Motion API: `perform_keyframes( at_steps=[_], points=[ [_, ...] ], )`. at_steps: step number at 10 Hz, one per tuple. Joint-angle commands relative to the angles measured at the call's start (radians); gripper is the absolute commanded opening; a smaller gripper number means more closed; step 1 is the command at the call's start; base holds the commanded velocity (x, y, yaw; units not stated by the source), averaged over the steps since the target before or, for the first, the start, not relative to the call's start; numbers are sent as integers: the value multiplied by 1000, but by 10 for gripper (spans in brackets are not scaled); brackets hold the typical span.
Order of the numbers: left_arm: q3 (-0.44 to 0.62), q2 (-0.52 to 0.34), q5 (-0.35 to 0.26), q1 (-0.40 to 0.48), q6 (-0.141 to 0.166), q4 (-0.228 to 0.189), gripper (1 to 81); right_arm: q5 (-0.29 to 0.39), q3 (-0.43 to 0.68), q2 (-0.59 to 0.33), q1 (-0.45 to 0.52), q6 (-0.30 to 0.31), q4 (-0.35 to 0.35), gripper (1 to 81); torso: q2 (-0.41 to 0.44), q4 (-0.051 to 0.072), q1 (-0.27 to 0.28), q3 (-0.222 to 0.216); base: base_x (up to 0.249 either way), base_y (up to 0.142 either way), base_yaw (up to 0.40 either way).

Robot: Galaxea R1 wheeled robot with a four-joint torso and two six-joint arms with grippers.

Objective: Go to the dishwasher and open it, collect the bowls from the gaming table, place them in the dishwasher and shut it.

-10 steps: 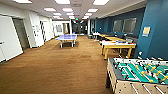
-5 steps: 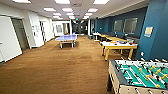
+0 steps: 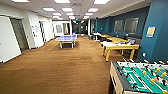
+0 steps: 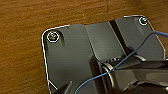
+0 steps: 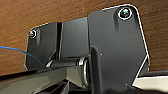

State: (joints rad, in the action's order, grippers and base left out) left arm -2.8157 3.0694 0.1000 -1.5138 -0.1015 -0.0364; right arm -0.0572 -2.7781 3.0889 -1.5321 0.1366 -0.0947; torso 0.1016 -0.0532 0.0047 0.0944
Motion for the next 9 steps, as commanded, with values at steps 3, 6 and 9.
perform_keyframes(
  at_steps=[3, 6, 9],
  points=[
    [-4, 0, -48, 53, -1, 0, 811, 46, -1, 3, 56, -3, -5, 811, 0, 0, 0, 0, 176, 0, 0],
    [-4, 2, -48, 53, -1, 0, 811, 46, -1, 3, 56, -3, -6, 811, 0, 0, 0, 0, 189, 0, 0],
    [-4, 0, -48, 53, -1, 0, 811, 46, 2, 4, 54, -3, -7, 811, 0, 0, -1, 0, 190, 0, 0]
  ],
)
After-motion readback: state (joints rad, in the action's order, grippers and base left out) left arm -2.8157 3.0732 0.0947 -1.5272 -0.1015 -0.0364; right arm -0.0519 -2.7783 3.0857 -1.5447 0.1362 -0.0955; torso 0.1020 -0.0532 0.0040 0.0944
